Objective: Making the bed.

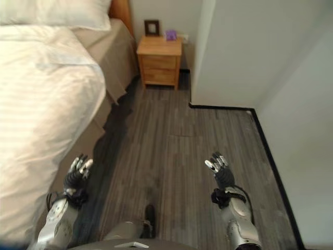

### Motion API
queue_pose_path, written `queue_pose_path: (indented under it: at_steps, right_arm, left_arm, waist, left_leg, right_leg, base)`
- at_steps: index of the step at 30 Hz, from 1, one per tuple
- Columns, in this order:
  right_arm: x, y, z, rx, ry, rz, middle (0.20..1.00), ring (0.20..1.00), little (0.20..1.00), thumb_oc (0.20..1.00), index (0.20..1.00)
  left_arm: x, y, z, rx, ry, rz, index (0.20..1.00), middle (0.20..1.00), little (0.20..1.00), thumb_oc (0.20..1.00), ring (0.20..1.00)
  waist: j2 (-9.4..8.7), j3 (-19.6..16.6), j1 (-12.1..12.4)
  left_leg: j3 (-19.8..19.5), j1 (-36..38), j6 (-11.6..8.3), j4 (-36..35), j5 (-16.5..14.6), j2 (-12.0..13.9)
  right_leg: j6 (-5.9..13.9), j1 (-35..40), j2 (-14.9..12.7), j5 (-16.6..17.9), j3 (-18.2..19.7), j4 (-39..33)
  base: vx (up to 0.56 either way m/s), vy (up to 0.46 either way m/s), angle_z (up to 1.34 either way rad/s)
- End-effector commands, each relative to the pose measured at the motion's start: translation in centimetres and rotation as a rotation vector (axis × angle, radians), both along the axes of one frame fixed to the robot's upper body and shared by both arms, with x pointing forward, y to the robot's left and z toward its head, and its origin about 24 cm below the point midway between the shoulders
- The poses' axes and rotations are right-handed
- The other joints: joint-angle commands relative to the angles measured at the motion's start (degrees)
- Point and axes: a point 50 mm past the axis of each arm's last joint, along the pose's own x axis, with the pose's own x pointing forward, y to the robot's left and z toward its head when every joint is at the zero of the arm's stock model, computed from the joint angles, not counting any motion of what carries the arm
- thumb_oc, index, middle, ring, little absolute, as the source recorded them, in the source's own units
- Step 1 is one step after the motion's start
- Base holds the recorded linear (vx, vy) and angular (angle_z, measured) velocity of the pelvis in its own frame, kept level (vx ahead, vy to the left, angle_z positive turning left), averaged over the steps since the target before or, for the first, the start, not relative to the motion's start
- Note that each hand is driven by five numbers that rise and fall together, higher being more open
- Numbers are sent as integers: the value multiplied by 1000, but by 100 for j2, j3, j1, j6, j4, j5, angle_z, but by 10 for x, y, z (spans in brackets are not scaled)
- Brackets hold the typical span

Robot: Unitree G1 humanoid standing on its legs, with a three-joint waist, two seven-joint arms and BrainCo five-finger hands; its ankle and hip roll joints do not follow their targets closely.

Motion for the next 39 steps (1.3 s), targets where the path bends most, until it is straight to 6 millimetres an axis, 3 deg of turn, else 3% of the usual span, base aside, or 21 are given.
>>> queue_pose_path:
  at_steps: [1, 3, 6, 7, 8, 9, 11, 16, 18, 20, 21, 22, 23, 24, 26, 27, 28, 29, 33, 37, 39]
  right_arm:
    - [24, -7, 30, -73, -159, 10, 1000, 1000, 1000, 1000, 1000]
    - [22, -5, 29, -68, -152, 16, 1000, 1000, 1000, 1000, 1000]
    - [22, -5, 29, -68, -152, 16, 1000, 1000, 1000, 1000, 1000]
    - [11, -15, 22, -104, -112, 19, 1000, 1000, 1000, 1000, 1000]
    - [6, -20, 20, -110, -98, -6, 1000, 1000, 1000, 1000, 1000]
    - [6, -20, 20, -109, -98, -6, 1000, 1000, 1000, 1000, 1000]
    - [-4, -26, 16, -112, -75, -21, 1000, 1000, 1000, 1000, 1000]
    - [-9, -32, 17, -138, -79, -15, 1000, 1000, 1000, 1000, 1000]
    - [-6, -36, 24, -210, -98, 29, 1000, 1000, 1000, 1000, 1000]
    - [3, -35, 34, -234, -146, 55, 1000, 1000, 1000, 1000, 1000]
    - [6, -35, 37, -222, -168, 49, 1000, 1000, 1000, 1000, 1000]
    - [8, -36, 40, -220, -183, 48, 1000, 1000, 1000, 1000, 1000]
    - [8, -36, 40, -220, -183, 48, 1000, 1000, 1000, 1000, 1000]
    - [11, -41, 42, -258, -176, 42, 1000, 1000, 1000, 1000, 1000]
    - [13, -42, 44, -272, -181, 33, 1000, 1000, 1000, 1000, 1000]
    - [13, -42, 44, -272, -182, 33, 1000, 1000, 1000, 1000, 1000]
    - [13, -42, 46, -266, -195, 30, 1000, 1000, 1000, 1000, 1000]
    - [9, -43, 48, -292, -207, 50, 1000, 1000, 1000, 1000, 1000]
    - [9, -37, 48, -343, -203, 127, 1000, 1000, 1000, 1000, 1000]
    - [10, -21, 42, -347, -181, 240, 1000, 1000, 1000, 1000, 1000]
    - [11, -17, 41, -351, -178, 262, 1000, 1000, 1000, 1000, 1000]
  left_arm:
    - [20, 13, 44, 116, -197, -39, 1000, 1000, 1000, 1000, 1000]
    - [20, 14, 46, 120, -205, -41, 1000, 1000, 1000, 1000, 1000]
    - [20, 14, 46, 120, -205, -41, 1000, 1000, 1000, 1000, 1000]
    - [22, 15, 48, 103, -226, -48, 1000, 1000, 1000, 1000, 1000]
    - [24, 13, 47, 99, -225, -52, 1000, 1000, 1000, 1000, 1000]
    - [24, 13, 47, 99, -225, -52, 1000, 1000, 1000, 1000, 1000]
    - [28, 11, 48, 112, -236, -64, 1000, 1000, 1000, 1000, 1000]
    - [31, 4, 46, 104, -240, -80, 1000, 1000, 1000, 1000, 1000]
    - [29, 3, 44, 88, -239, -72, 1000, 1000, 1000, 1000, 1000]
    - [34, 1, 46, 46, -261, -51, 1000, 1000, 1000, 1000, 1000]
    - [37, -3, 47, 7, -276, -49, 1000, 1000, 1000, 1000, 1000]
    - [40, -6, 49, -19, -291, -58, 1000, 1000, 1000, 1000, 1000]
    - [40, -6, 49, -19, -291, -58, 1000, 1000, 1000, 1000, 1000]
    - [44, -12, 48, -45, -290, -56, 1000, 1000, 1000, 1000, 1000]
    - [48, -18, 47, -92, -294, -60, 1000, 1000, 1000, 1000, 1000]
    - [48, -18, 47, -92, -294, -60, 1000, 1000, 1000, 1000, 1000]
    - [48, -22, 44, -102, -286, -83, 1000, 1000, 1000, 1000, 1000]
    - [44, -22, 39, -76, -260, -104, 1000, 1000, 1000, 1000, 1000]
    - [35, -19, 32, -60, -235, -104, 1000, 1000, 1000, 1000, 1000]
    - [24, -9, 25, -40, -198, -66, 1000, 1000, 1000, 1000, 1000]
    - [22, -8, 24, -38, -193, -60, 1000, 1000, 1000, 1000, 1000]
  waist:
    - [198, 251, 90]
    - [255, 294, 9]
    - [256, 293, 9]
    - [263, 393, -344]
    - [190, 410, -522]
    - [190, 409, -522]
    - [111, 367, -743]
    - [103, 250, -933]
    - [167, 199, -951]
    - [179, 232, -918]
    - [54, 278, -938]
    - [-42, 389, -886]
    - [-44, 383, -891]
    - [-153, 571, -778]
    - [-179, 578, -747]
    - [-183, 575, -749]
    - [-142, 510, -703]
    - [-58, 457, -662]
    - [44, 377, -506]
    - [87, 281, -296]
    - [76, 239, -269]
  left_leg:
    - [-82, 182, -333, -8, 399, 426]
    - [-149, 433, -316, -132, 342, 431]
    - [-149, 432, -316, -132, 342, 432]
    - [-500, 1228, -548, -366, 23, 394]
    - [-751, 1491, -659, -393, -179, 396]
    - [-751, 1486, -660, -394, -169, 397]
    - [-1099, 1885, -779, -503, -355, 444]
    - [-1424, 2248, -900, -315, -514, 649]
    - [-1443, 2204, -1053, 223, -250, 830]
    - [-1326, 1663, -1291, 1734, 518, 985]
    - [-1170, 1215, -1345, 2653, 849, 1025]
    - [-1024, 726, -1304, 3460, 926, 1054]
    - [-1028, 717, -1303, 3461, 929, 1051]
    - [-624, 147, -1170, 3784, 766, 1260]
    - [-83, -276, -1211, 3306, 726, 1613]
    - [-81, -275, -1210, 3298, 731, 1607]
    - [285, -472, -1256, 2617, 681, 1726]
    - [506, -573, -1248, 1634, 702, 1473]
    - [385, -646, -1207, 447, 1017, 1027]
    - [777, -712, -1286, -161, 1486, 1048]
    - [909, -680, -1261, -135, 1450, 1053]
  right_leg:
    - [609, 152, -948, 2464, 410, -1059]
    - [571, -125, -981, 2188, 300, -917]
    - [570, -125, -981, 2188, 299, -918]
    - [468, -762, -805, 1566, -18, -2724]
    - [534, -804, -456, 1661, 463, -3984]
    - [531, -789, -452, 1692, 459, -4027]
    - [729, -1075, -280, 2109, 1124, -5017]
    - [766, -1090, -210, 2337, 1267, -5004]
    - [595, -1056, -93, 2274, 1179, -4739]
    - [324, -728, 5, 2032, 1017, -4652]
    - [198, -553, -74, 1964, 940, -4685]
    - [40, -346, -81, 1841, 914, -4703]
    - [40, -352, -85, 1841, 911, -4702]
    - [-111, -2, -49, 1591, 877, -4735]
    - [-105, 297, -111, 1427, 755, -4857]
    - [-104, 294, -116, 1427, 755, -4857]
    - [-82, 504, -140, 1293, 614, -4915]
    - [-43, 682, -95, 1124, 498, -4935]
    - [6, 994, 57, 992, 522, -5086]
    - [36, 1410, 190, 823, 486, -5277]
    - [59, 1463, 185, 784, 465, -5280]
  base:
    - [305, 183, 10]
    - [155, 52, 45]
    - [342, -10, 30]
    - [1232, -207, 53]
    - [1228, -207, 37]
    - [605, -179, 4]
    - [554, -136, 3]
    - [489, -175, 78]
    - [372, -203, 82]
    - [400, -302, 71]
    - [343, -370, 45]
    - [194, -266, 51]
    - [276, -344, 68]
    - [263, -261, 48]
    - [296, -197, 32]
    - [357, -89, 66]
    - [474, -32, 77]
    - [472, -31, 68]
    - [349, 26, 21]
    - [392, 45, -20]
    - [230, 46, -21]
